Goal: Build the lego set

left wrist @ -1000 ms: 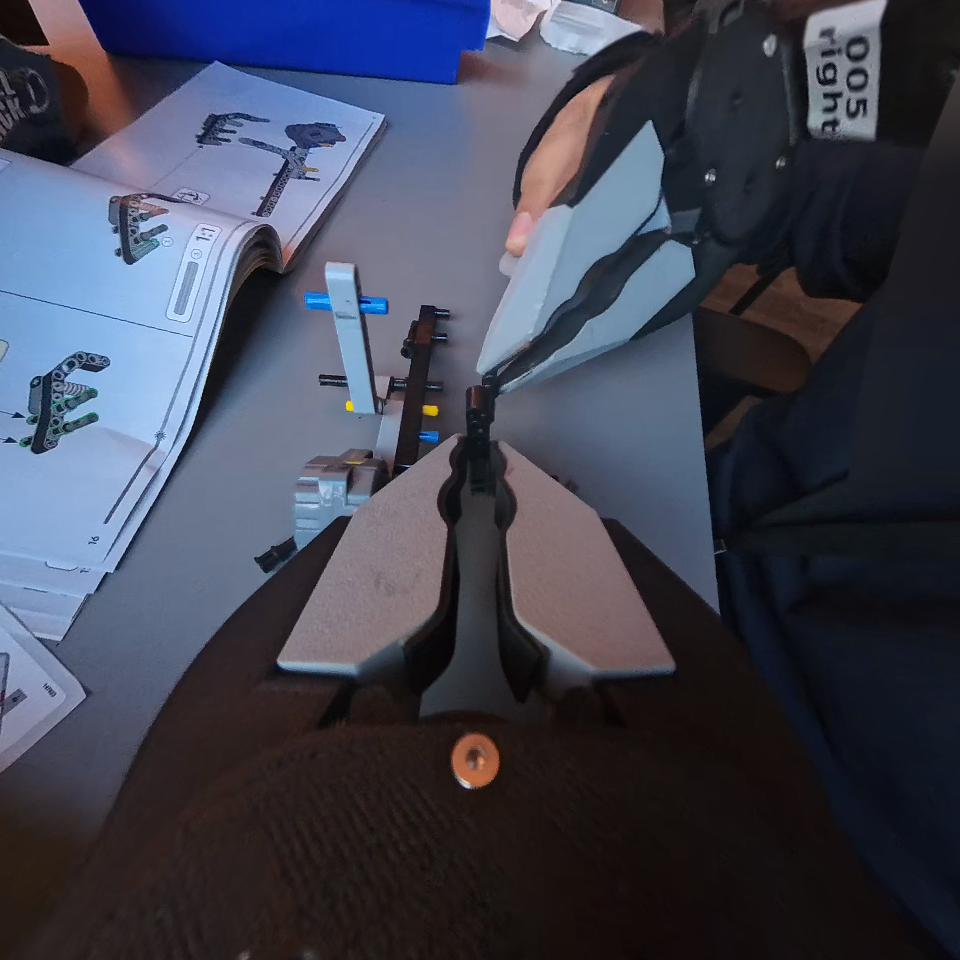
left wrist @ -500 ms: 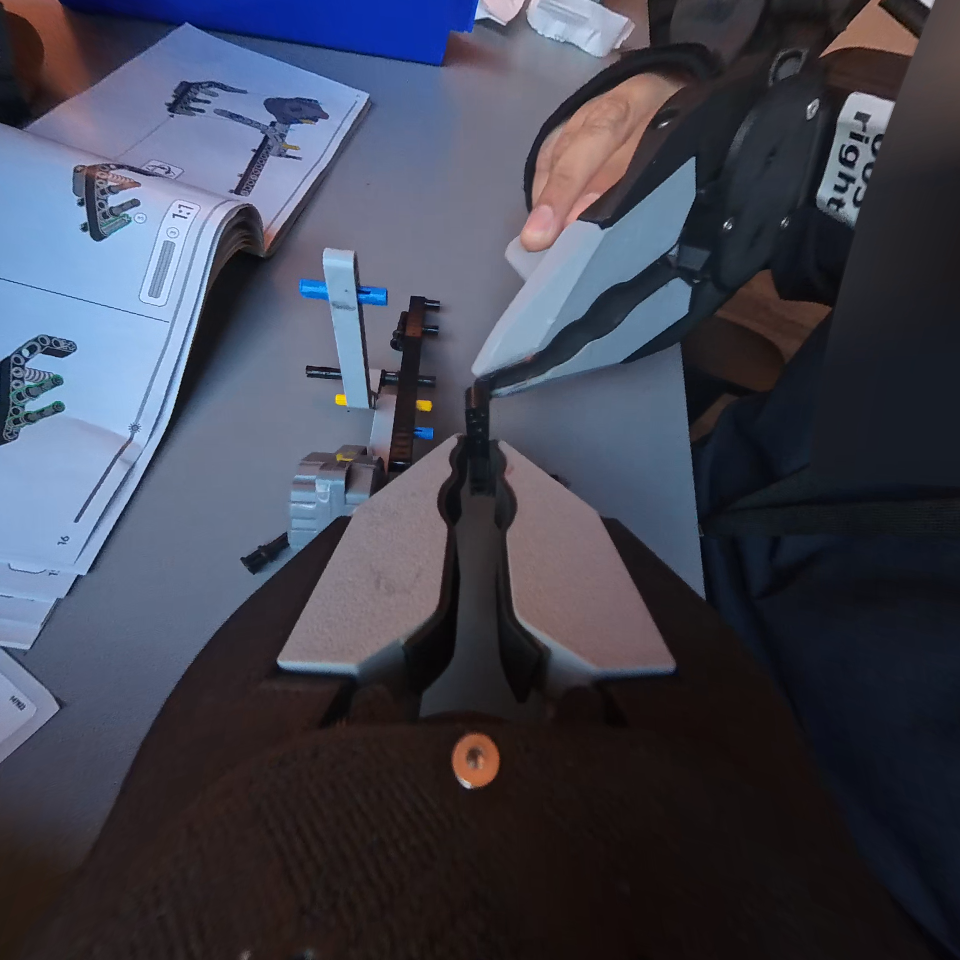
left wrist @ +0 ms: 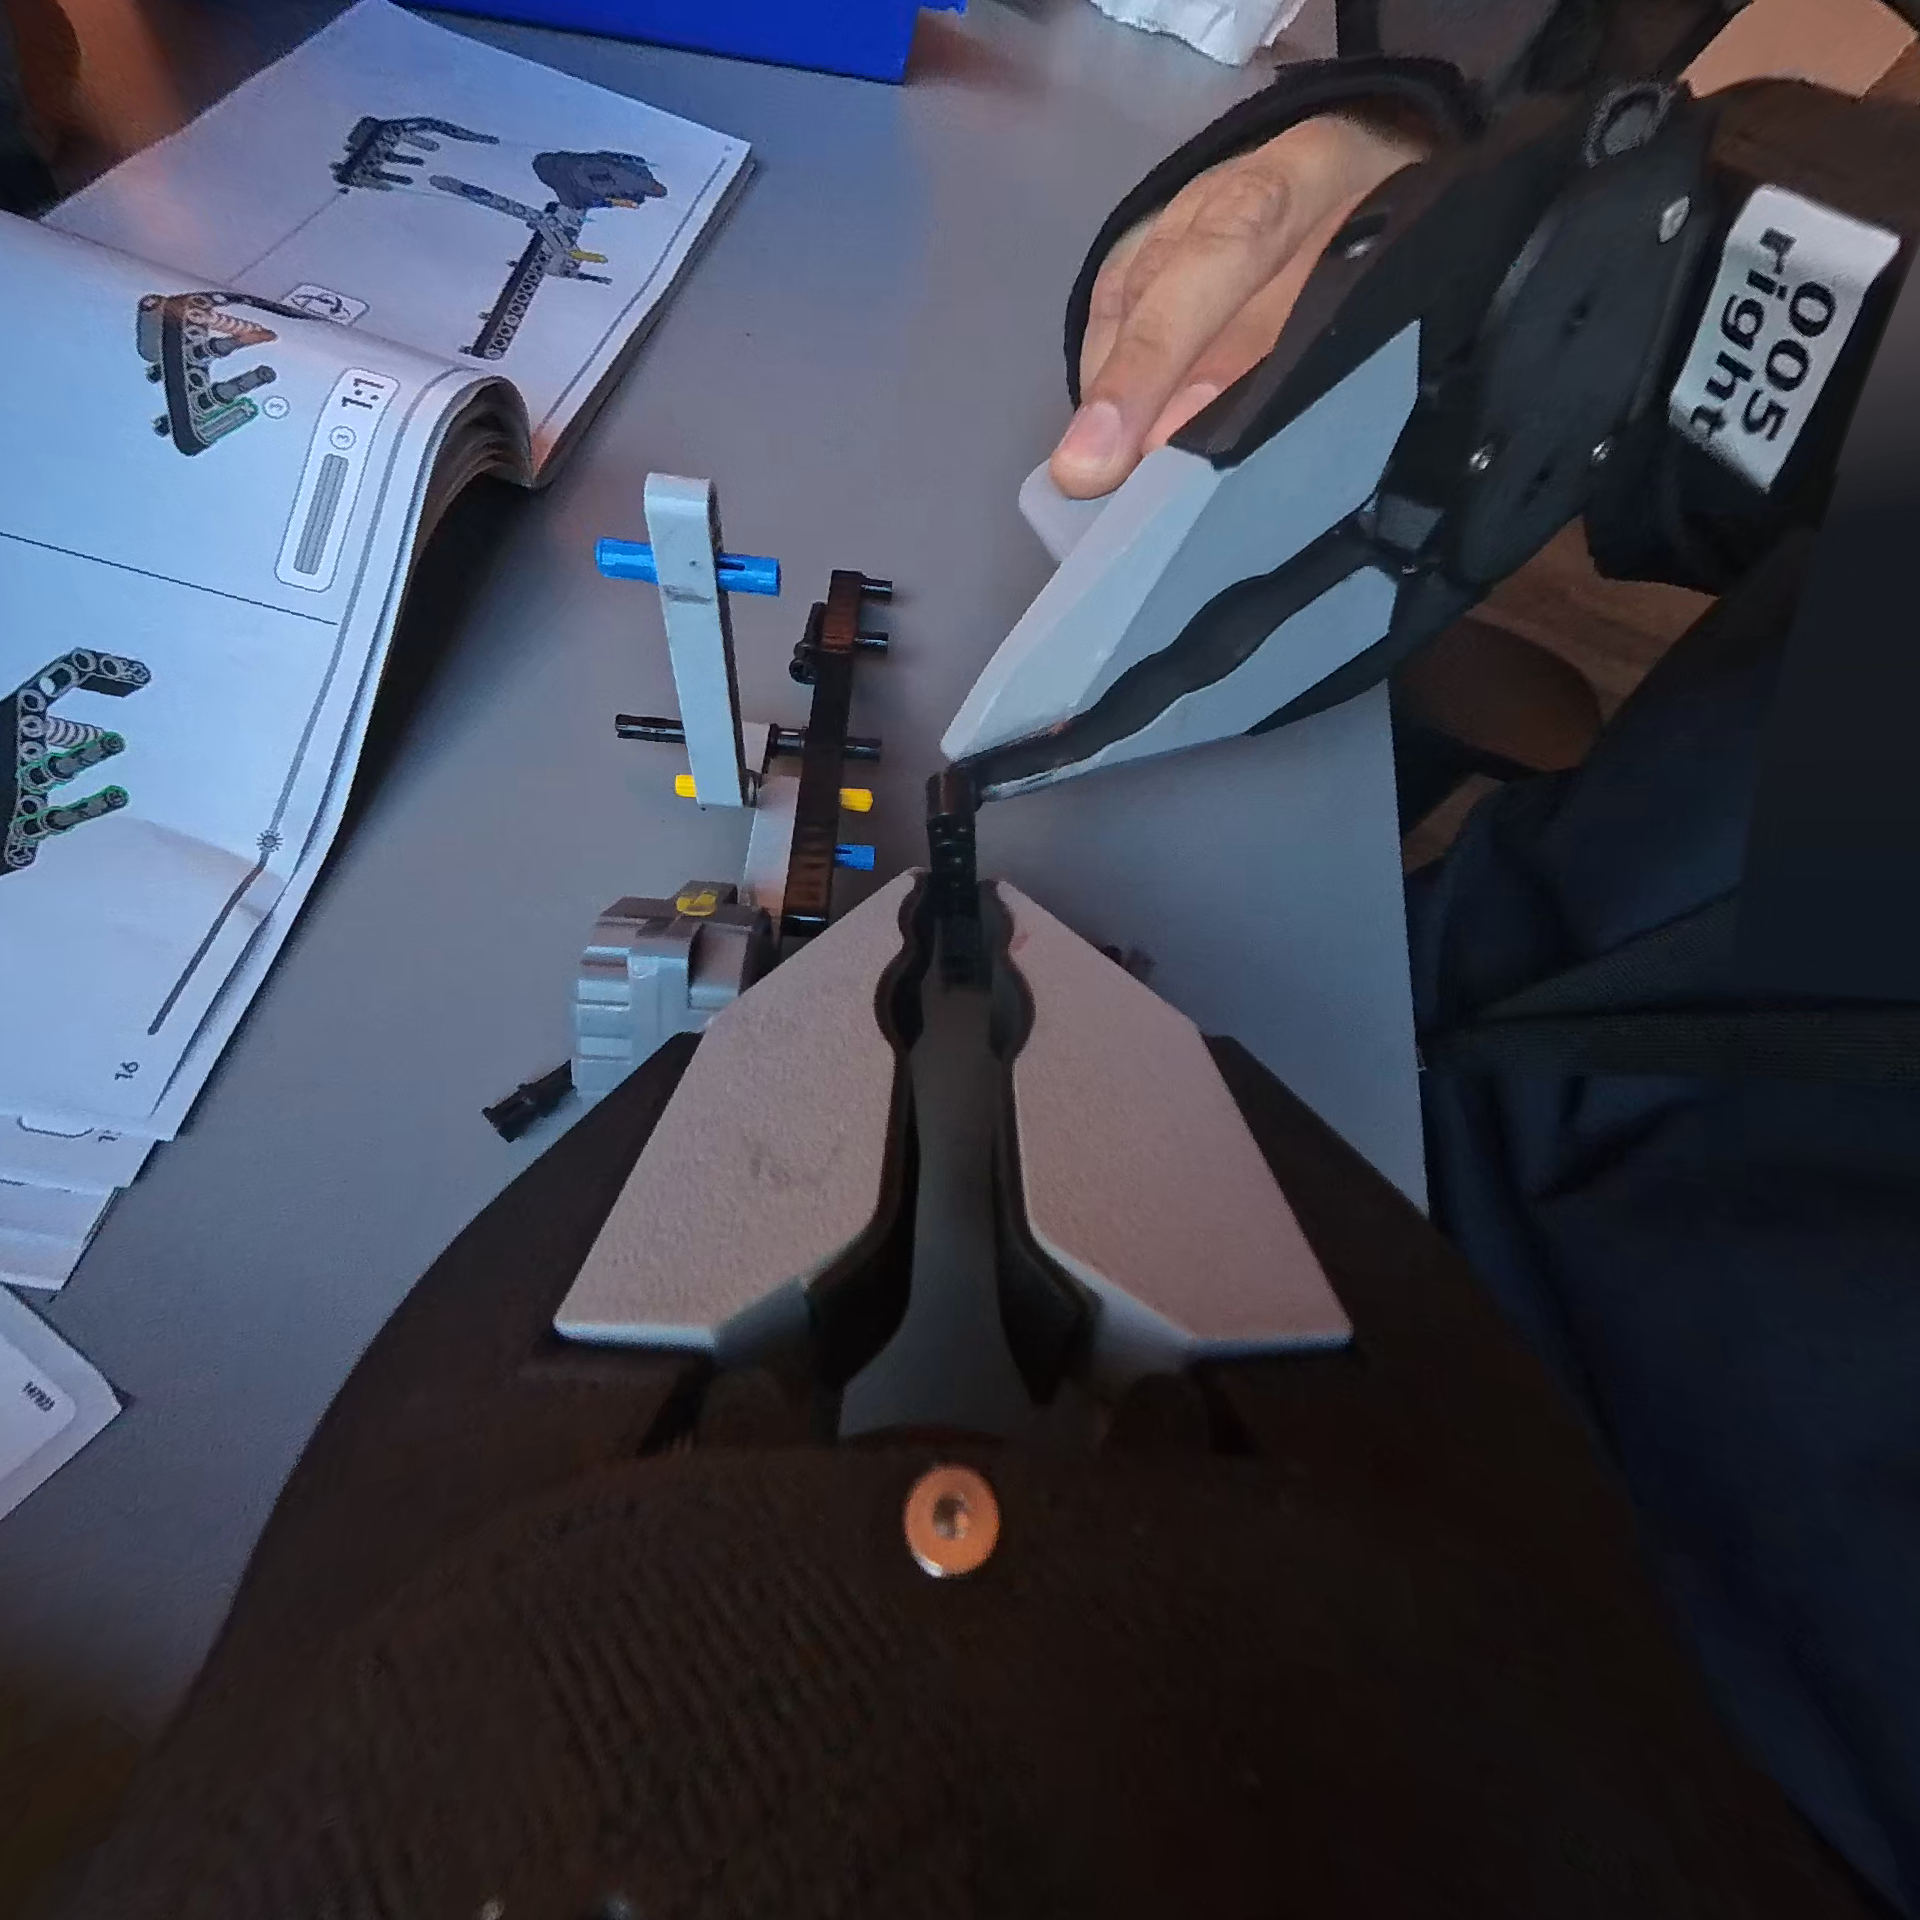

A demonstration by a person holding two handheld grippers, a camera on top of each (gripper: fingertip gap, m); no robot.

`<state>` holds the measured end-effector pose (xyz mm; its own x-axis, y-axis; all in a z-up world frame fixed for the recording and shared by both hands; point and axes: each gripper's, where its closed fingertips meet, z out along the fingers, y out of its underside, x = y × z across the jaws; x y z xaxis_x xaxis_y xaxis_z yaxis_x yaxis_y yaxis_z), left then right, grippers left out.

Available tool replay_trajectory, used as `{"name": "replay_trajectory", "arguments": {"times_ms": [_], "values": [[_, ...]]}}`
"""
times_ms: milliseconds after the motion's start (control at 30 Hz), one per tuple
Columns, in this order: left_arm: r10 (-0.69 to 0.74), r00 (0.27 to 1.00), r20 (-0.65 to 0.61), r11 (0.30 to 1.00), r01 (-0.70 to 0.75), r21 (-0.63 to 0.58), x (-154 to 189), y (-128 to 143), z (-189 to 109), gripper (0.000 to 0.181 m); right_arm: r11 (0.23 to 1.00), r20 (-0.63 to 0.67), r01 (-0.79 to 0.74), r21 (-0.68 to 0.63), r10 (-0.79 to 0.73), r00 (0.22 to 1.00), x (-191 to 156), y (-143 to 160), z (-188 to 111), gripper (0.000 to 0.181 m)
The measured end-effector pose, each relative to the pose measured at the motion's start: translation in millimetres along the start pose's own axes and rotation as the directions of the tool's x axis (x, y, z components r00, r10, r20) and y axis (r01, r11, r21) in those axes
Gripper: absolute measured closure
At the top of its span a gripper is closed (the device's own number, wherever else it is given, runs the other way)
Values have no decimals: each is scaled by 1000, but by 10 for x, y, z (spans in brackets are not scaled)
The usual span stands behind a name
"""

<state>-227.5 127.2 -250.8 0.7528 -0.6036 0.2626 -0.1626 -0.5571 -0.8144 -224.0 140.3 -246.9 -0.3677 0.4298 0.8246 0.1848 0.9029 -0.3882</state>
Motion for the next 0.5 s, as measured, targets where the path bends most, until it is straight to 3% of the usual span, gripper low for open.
{"name": "replay_trajectory", "arguments": {"times_ms": [500], "values": [[-13,1000,-10,1000,13,-11,11,16,14,176,998,-28,66,-22,-67,997,-9,12,10,179]]}}
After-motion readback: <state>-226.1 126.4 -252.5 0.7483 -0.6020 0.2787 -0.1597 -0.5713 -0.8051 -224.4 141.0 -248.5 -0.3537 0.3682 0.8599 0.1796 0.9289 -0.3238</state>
